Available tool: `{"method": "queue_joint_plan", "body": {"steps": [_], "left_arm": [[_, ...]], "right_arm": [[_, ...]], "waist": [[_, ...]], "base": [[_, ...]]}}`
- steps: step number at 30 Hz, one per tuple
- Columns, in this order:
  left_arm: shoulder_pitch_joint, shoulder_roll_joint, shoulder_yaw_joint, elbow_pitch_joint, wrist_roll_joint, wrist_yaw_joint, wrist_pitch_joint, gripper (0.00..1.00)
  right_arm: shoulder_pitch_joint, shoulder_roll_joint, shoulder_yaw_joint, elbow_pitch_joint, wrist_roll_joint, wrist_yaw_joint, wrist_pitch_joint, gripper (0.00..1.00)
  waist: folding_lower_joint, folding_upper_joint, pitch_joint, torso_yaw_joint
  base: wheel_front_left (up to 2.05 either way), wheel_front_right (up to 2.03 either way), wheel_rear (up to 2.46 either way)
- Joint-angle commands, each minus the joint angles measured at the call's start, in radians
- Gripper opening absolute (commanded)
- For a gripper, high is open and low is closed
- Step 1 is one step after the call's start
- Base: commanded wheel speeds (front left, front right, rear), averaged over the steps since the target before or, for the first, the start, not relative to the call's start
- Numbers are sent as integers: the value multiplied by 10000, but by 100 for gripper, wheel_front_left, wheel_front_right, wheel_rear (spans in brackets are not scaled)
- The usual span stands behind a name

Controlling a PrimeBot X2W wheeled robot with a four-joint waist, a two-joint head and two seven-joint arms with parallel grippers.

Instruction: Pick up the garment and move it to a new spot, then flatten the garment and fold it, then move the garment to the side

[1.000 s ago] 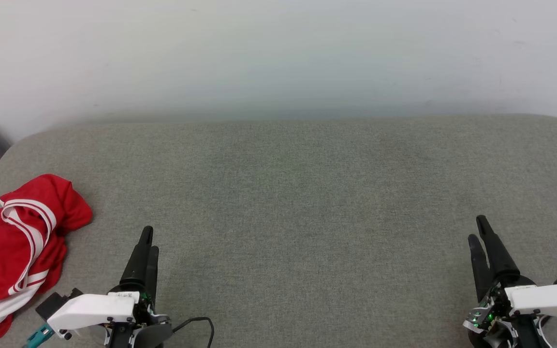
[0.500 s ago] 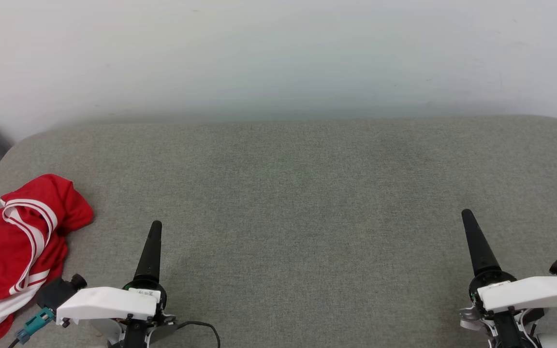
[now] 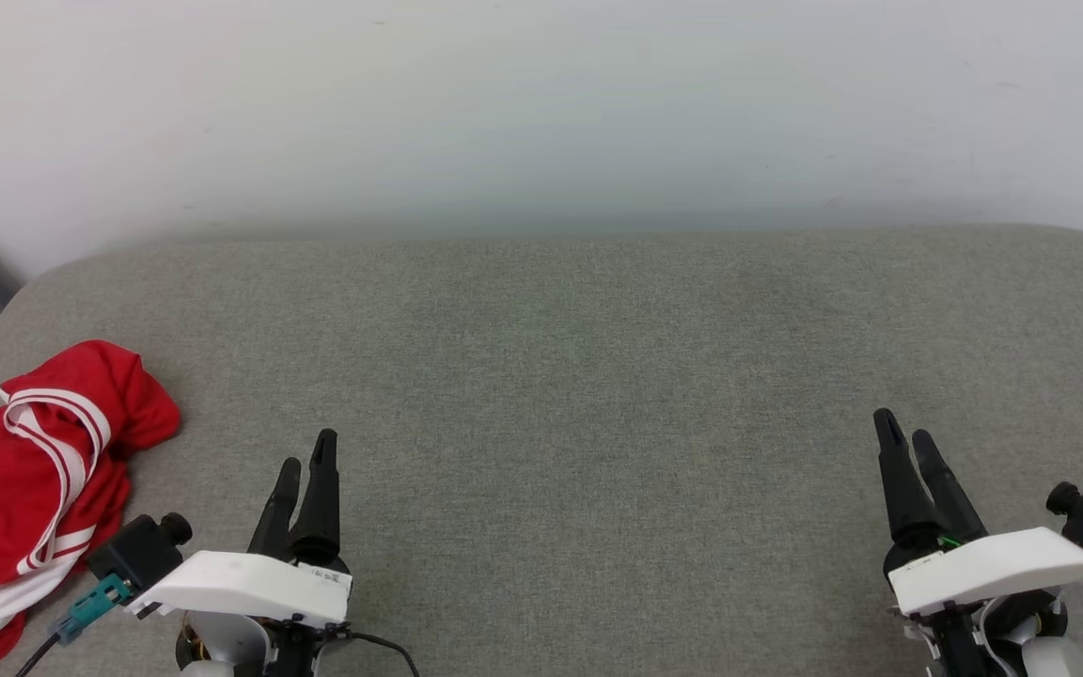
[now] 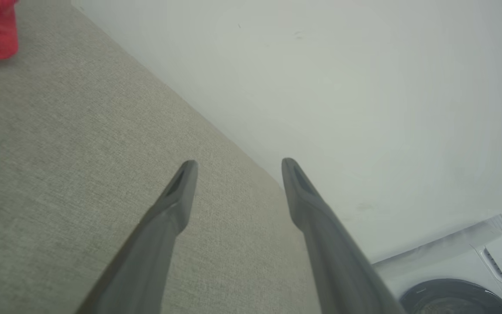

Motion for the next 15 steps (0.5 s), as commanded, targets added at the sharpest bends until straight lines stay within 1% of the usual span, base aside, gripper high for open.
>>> {"method": "queue_joint_plan", "body": {"steps": [1,9,15], "left_arm": [[-276,31,-59,-132,471,46,-107,100],[-375,94,-238,-22,1950,241,-360,100],[-432,142,-323,90,2764,328,-540,100]], "right_arm": [[-308,-27,11,-119,-515,11,-88,100],[-350,-10,4,-108,-1871,13,-158,100],[-391,-2,46,-106,-2803,15,-115,100]], "waist": [[0,0,7,-4],[0,0,15,1],[0,0,32,0]], "base": [[0,0,0],[0,0,0],[0,0,0]]}}
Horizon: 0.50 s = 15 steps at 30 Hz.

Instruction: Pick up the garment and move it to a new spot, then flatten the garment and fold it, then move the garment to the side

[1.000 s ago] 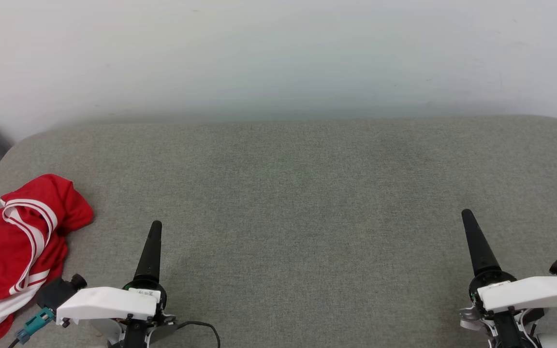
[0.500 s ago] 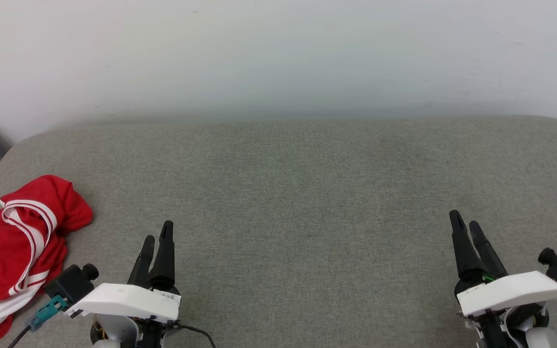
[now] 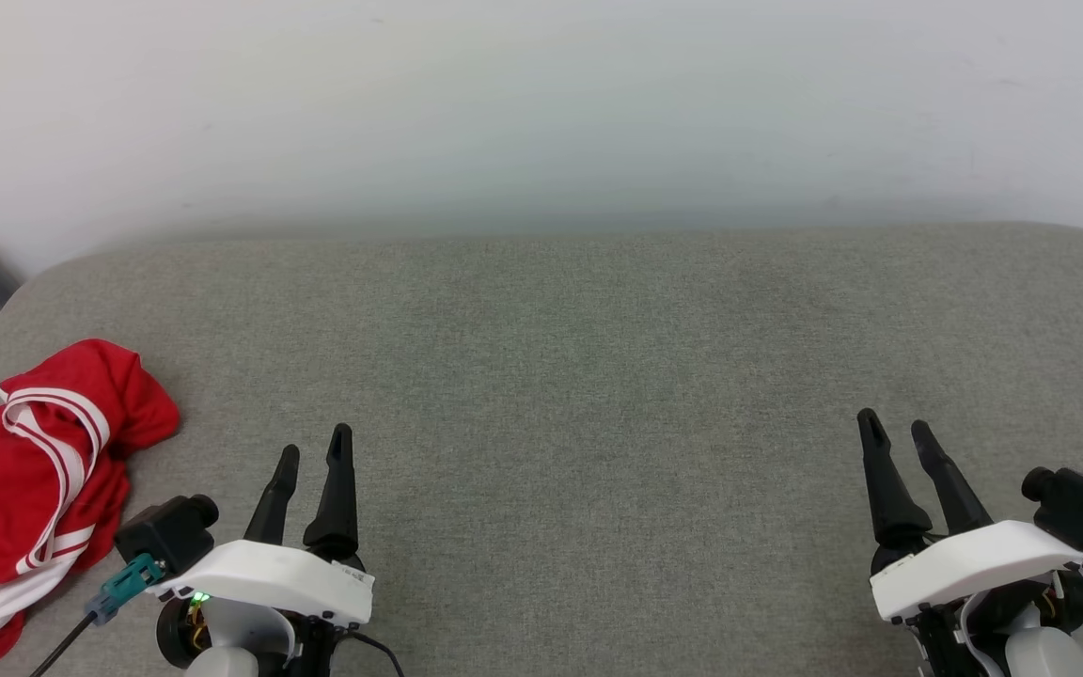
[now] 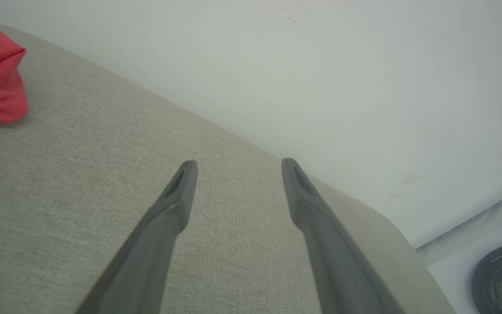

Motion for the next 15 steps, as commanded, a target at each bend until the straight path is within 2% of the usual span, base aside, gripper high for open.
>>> {"method": "queue_joint_plan", "body": {"steps": [1,15], "left_arm": [[-235,96,-50,-45,382,52,-115,100],[-316,204,-190,257,2003,311,-485,100]], "right_arm": [[-259,-6,29,-127,-403,15,-54,100],[-252,3,95,-122,-2026,18,-146,100]], "waist": [[0,0,2,2],[0,0,7,-4]], "base": [[0,0,0],[0,0,0]]}}
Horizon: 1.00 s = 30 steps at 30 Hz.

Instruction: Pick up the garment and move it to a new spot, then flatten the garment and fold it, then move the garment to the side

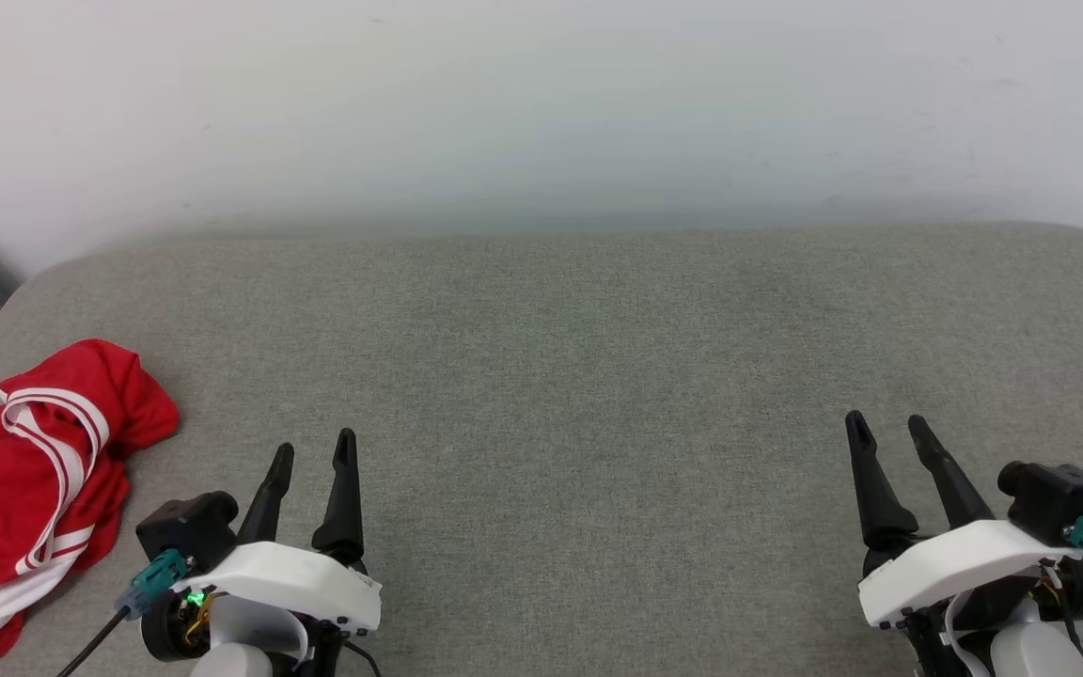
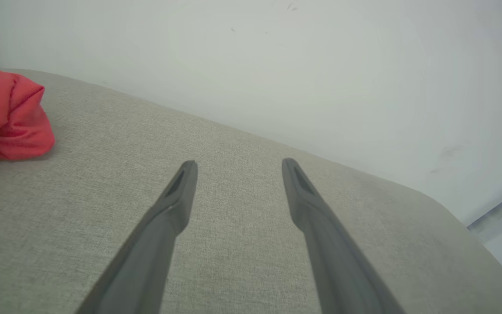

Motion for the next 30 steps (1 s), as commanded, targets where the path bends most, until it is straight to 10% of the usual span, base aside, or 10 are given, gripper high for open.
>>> {"method": "queue_joint_plan", "body": {"steps": [1,30], "left_arm": [[-248,78,-30,-42,325,58,-101,100],[-469,59,-177,471,2663,239,-752,100]], "right_arm": [[-218,0,26,-93,-348,16,-64,100],[-218,16,-67,-138,-2438,20,-451,100]], "waist": [[0,0,3,5],[0,0,89,39]], "base": [[0,0,0],[0,0,0]]}}
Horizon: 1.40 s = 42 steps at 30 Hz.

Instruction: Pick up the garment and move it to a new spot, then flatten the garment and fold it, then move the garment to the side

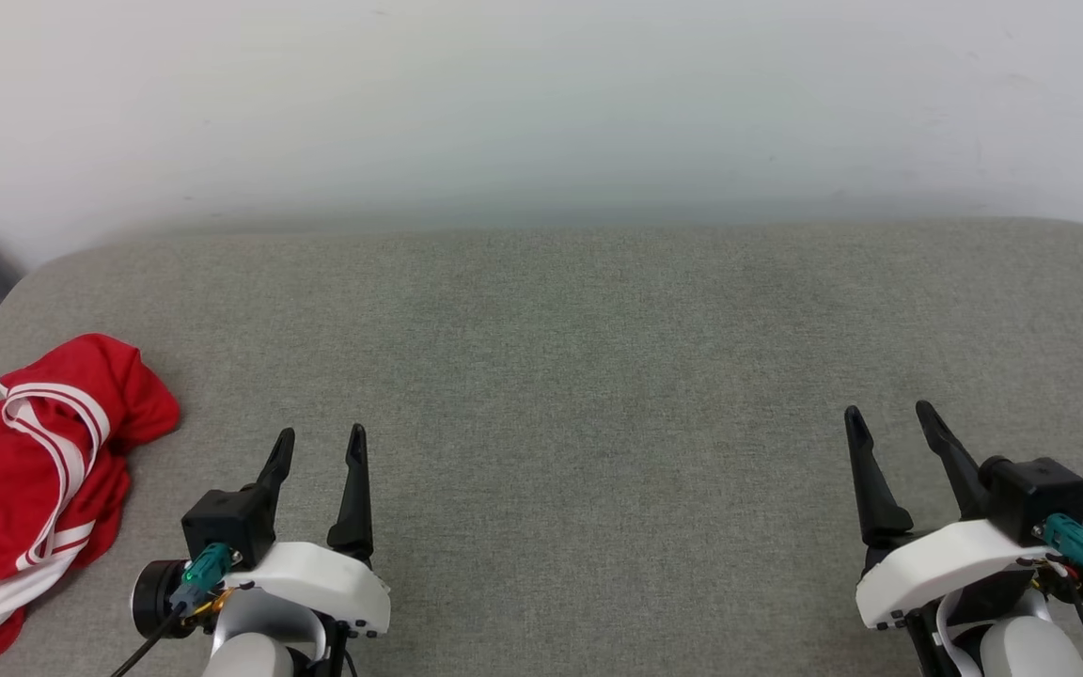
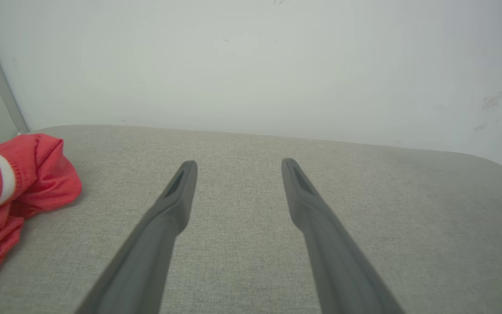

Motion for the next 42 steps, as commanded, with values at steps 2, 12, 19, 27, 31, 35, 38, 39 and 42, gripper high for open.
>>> {"method": "queue_joint_plan", "body": {"steps": [2,12,19,27,31,35,38,39,42], "left_arm": [[-178,-10,-20,29,262,12,-103,100],[-254,-55,29,287,833,6,-298,100],[-294,-87,63,440,1170,-23,-416,100],[-322,-141,73,615,1244,-28,-480,100],[-296,-166,58,617,1200,2,-480,100],[-294,-176,64,630,1151,8,-480,100],[-360,-175,116,647,1122,-30,-480,100],[-381,-178,132,649,1125,-37,-480,100],[-444,-142,213,567,1168,-4,-480,100]], "right_arm": [[-153,13,-21,-73,-250,17,-93,100],[-181,19,20,-50,-809,19,-274,100],[-176,22,25,1,-1156,10,-419,100],[-201,22,3,90,-1197,11,-487,100],[-201,24,-27,125,-1137,11,-518,100],[-198,22,-53,145,-1092,11,-539,100],[-204,22,-75,135,-1056,11,-557,100],[-206,24,-74,127,-1045,11,-561,100],[-205,24,8,32,-1163,11,-564,100]], "waist": [[0,0,11,-7],[0,0,51,-27],[0,0,72,-1],[0,0,52,62],[0,0,33,91],[0,0,29,126],[0,0,29,192],[0,0,30,242],[0,0,41,477]], "base": [[0,0,0],[0,0,0],[0,0,0],[0,0,0],[0,0,0],[0,0,0],[0,0,0],[0,0,0],[0,0,0]]}}
